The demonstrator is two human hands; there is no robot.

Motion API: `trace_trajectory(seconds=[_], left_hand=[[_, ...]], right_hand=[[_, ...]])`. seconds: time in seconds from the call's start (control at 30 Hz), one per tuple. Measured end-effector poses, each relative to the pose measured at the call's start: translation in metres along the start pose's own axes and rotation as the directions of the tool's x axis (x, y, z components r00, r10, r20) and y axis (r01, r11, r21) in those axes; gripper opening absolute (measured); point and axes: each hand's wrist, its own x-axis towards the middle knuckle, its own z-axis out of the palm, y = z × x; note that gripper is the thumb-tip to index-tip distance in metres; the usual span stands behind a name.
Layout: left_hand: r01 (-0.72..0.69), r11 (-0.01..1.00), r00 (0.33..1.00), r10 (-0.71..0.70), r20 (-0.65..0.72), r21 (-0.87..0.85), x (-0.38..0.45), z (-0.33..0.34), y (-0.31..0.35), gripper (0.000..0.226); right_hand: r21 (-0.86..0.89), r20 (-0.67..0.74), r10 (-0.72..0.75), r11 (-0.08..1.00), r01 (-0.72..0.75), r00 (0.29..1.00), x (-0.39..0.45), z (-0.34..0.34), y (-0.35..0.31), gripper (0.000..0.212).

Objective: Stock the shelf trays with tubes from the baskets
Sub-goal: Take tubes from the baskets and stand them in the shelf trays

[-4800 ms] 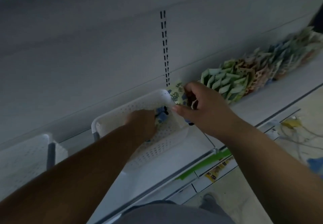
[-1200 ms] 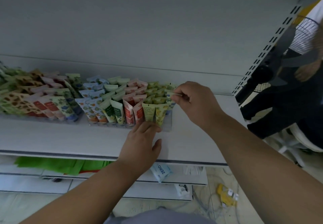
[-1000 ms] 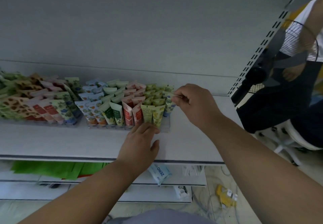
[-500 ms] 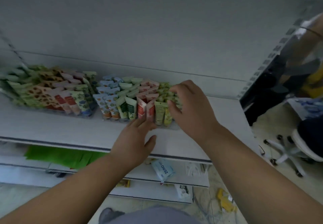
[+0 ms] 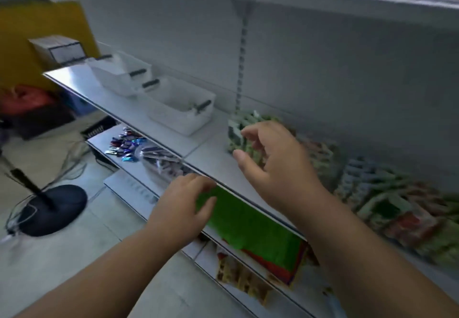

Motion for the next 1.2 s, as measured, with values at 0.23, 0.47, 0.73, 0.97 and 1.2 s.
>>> trace_trajectory(seconds=[0.23,0.47,0.73,0.97,1.2], left_hand=[[0.07,0.998,0.997,-0.07,-0.02,0.002,0.023,-0.088,-0.139,0.028],[0.016,0.994,0.999,-0.021,-0.048,-0.106,0.107,-0.094,-0.187,0.024],[-0.147,0.989,0.985,0.147,-0.091,0.012,0.201,-0.099,-0.233,0.029],[-0.234,0.964,0.972,0.233,-0.026,-0.129,0.284,-0.085,-0.28,0.028],[-0.39,0.872,0.901,0.428,0.074,-0.295,0.336,-0.083,-0.325,0.027]], right_hand=[[0.055,0.084,0.096,0.993,-0.101,0.992,0.084,0.107,-0.068,0.028],[-0.018,0.061,0.174,0.985,-0.173,0.983,0.167,0.146,-0.044,0.025],[-0.21,0.209,0.284,0.948,-0.241,0.936,0.263,0.215,0.028,0.029],[-0.507,0.411,0.535,0.807,-0.303,0.738,0.315,0.269,0.063,0.04],[-0.704,0.443,0.774,0.613,-0.359,0.453,0.335,0.304,0.067,0.022]])
